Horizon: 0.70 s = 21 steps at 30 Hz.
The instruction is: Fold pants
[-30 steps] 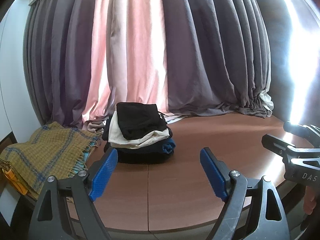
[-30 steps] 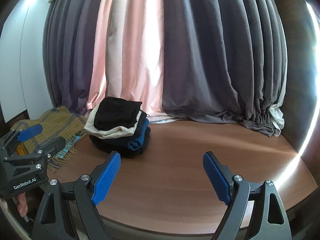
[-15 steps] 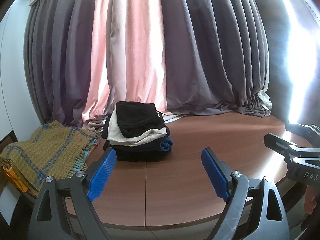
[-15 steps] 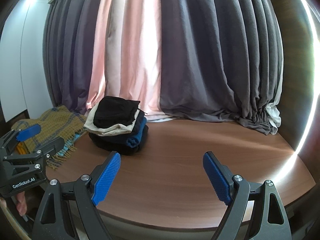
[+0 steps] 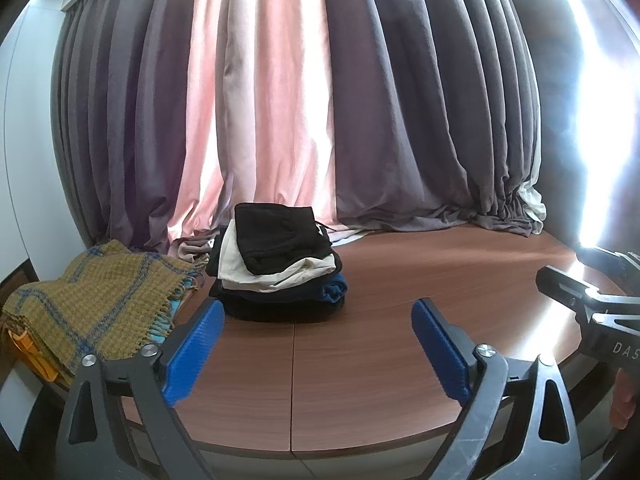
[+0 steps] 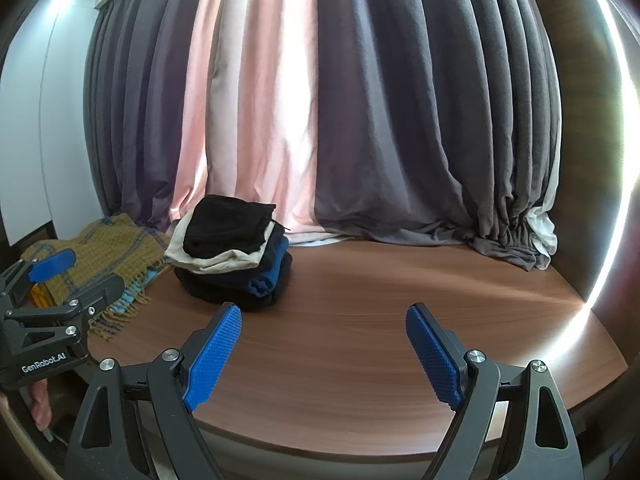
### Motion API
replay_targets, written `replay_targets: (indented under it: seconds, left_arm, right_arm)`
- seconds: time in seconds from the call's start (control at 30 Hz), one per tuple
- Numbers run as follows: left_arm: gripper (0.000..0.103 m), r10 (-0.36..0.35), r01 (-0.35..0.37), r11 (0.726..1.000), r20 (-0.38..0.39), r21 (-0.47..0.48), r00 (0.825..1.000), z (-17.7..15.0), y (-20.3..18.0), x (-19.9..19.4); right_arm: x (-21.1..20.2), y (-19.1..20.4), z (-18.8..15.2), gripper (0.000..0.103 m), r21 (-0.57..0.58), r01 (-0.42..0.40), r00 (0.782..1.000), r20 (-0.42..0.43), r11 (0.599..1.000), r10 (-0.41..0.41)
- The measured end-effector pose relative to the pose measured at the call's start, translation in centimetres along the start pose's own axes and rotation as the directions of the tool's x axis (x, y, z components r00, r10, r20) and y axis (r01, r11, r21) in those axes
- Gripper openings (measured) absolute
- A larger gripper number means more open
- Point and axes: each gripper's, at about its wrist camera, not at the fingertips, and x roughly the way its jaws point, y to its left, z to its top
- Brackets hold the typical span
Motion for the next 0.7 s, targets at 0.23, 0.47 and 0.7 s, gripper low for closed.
replay_targets:
  seconds: [0.23, 0.47, 0.7]
  left_arm:
    - [0.103, 0.000, 0.000, 1.000, -0.012, -0.012, 1.000, 0.11, -0.21, -0.22]
    - [0.103, 0.039, -0.039, 0.999, -0.013, 0.004, 0.999, -0.03, -0.58, -0.26]
    - [0.103, 0.051, -0.051, 0.999, -0.006, -0.008, 0.999, -0.03, -0.07, -0.17]
  right_arm:
    - [0.04, -0.26, 0.07, 0.085, 0.007, 0.002, 1.000, 0.000, 1.000, -0.002]
    - [0.10, -0.32, -0.01, 0.085, 0.006, 0.002, 1.000, -0.001, 1.000, -0.002]
    - [0.29, -0.40, -0.13, 0.085, 0.007, 0.006, 1.000, -0.004, 1.000, -0.006]
